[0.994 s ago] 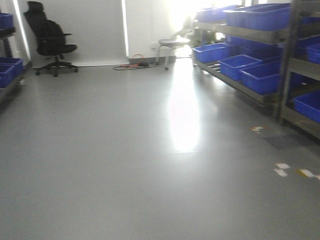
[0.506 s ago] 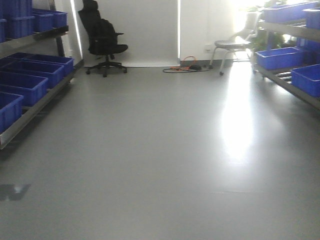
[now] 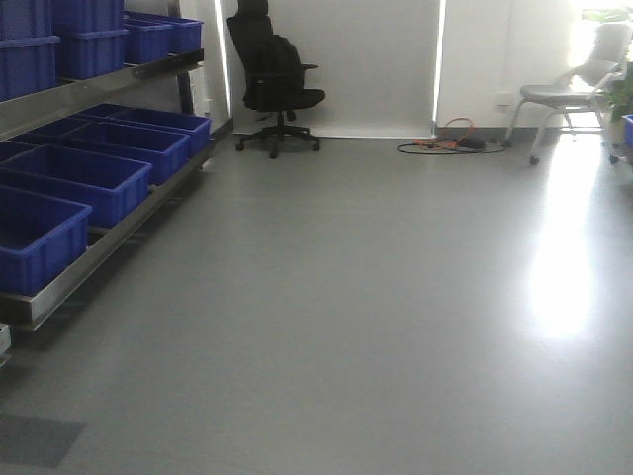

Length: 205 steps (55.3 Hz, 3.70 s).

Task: Pick and sort blue part to right shelf
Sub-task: 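Drive the base up to the shelf of blue bins, then hold both parts above the blue bins beside the conveyor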

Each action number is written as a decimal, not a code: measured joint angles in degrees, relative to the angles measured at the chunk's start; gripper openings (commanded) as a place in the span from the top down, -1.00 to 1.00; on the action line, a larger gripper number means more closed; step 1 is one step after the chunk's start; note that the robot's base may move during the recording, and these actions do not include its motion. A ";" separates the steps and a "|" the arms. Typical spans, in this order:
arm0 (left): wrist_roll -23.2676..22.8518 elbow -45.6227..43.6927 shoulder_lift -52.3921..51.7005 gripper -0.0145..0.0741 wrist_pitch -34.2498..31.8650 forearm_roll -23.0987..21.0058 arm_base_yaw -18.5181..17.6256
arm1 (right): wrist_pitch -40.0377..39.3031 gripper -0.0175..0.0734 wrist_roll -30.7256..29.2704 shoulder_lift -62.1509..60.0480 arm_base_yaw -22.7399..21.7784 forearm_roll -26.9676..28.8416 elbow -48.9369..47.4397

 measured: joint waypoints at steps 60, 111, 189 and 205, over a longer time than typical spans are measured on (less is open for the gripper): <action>0.00 0.00 0.00 0.03 0.00 0.00 0.00 | 0.00 0.29 0.00 0.00 0.00 -0.34 0.00; 0.00 0.00 0.00 0.03 0.00 0.00 0.00 | 0.00 0.29 0.00 0.00 0.00 0.00 0.00; 0.00 -6.99 5.44 0.03 1.18 0.00 0.00 | 0.00 0.29 0.00 0.00 0.00 0.00 0.00; 0.00 -23.68 33.51 0.03 8.08 -2.79 0.00 | 0.00 0.29 0.00 0.00 0.00 0.00 0.00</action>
